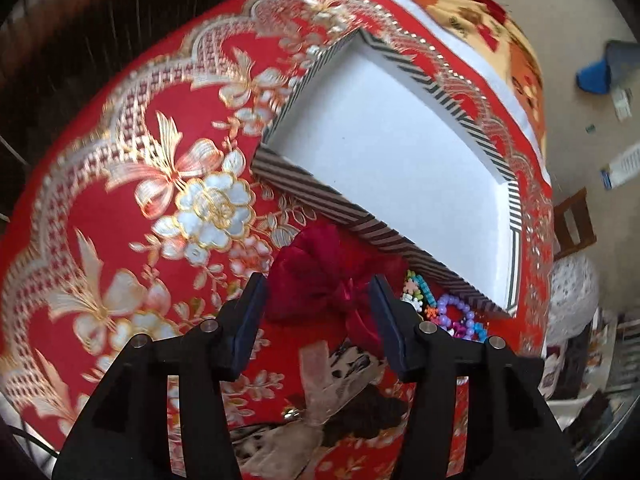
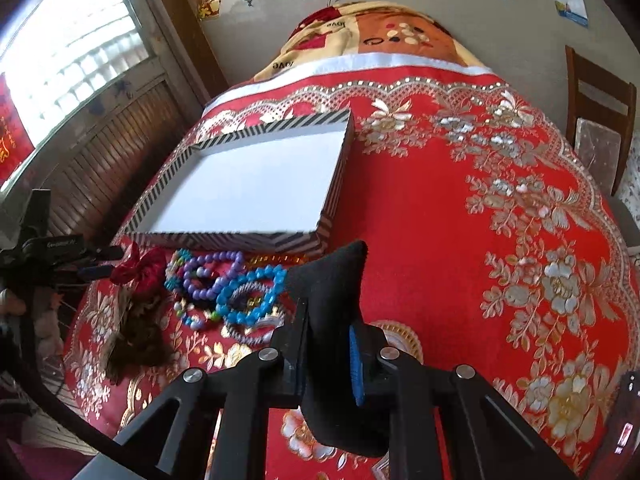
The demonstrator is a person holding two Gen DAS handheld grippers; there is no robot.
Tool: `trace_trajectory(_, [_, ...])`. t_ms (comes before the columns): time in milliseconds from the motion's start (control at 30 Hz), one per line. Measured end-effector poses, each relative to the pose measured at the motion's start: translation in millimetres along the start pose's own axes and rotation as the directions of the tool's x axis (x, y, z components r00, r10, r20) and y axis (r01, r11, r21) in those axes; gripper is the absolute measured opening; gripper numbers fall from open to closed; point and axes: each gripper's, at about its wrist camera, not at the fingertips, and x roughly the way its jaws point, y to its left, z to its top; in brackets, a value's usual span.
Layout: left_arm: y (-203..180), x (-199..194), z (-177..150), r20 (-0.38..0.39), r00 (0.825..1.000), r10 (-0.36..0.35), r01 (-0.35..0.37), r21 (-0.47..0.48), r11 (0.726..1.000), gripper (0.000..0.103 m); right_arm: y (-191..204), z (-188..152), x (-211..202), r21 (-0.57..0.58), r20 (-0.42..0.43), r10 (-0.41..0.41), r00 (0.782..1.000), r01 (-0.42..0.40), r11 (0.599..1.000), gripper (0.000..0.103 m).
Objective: Organize jewelry
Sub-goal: 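Carry the bow and cushion into the white tray and open both grippers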
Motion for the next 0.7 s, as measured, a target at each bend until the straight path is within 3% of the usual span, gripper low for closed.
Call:
trace_trajectory(167, [-14.9, 18.6, 2.7, -0.005, 1.000, 0.012, -0.012, -0.017, 1.000, 0.053, 1.8, -7.3, -11.1, 0.000, 0.003, 0.001, 1.000, -0.001, 1.000, 0.016])
trace_trajectory(333, [-31.9, 31.4, -5.1, -0.003, 0.995, 0.104, -0.103, 0.100, 0.990, 0.052, -1.1, -10.7, -21.8, 0.015, 0.013, 0.005, 1.000, -0.005, 1.000, 0.016])
trace_trajectory(467, [-41.8, 31.5, -12.0, -0.010, 0.995, 0.102, -0.097, 0.216, 0.971, 0.017, -0.1, -12.6, -25.4, 0.030, 0.025, 0.022, 0.999, -0.022, 0.999, 0.016])
trace_trajectory(567, [-40.5, 22.9, -12.3, -0.016, 0.995, 0.097, -0.090, 0.243, 0.966, 0.008, 6.1, -9.9, -23.2, 0.019, 0.027, 0.039, 0.999, -0.039, 0.999, 0.016])
trace_trajectory(700, [-34.6, 2.9, -6.2, -0.006, 0.998, 0.061, -0.058, 0.221, 0.974, 0.008, 20.1, 1.3, -23.1, -0.017, 0.043, 0.074, 0.996, -0.073, 0.997, 0.016])
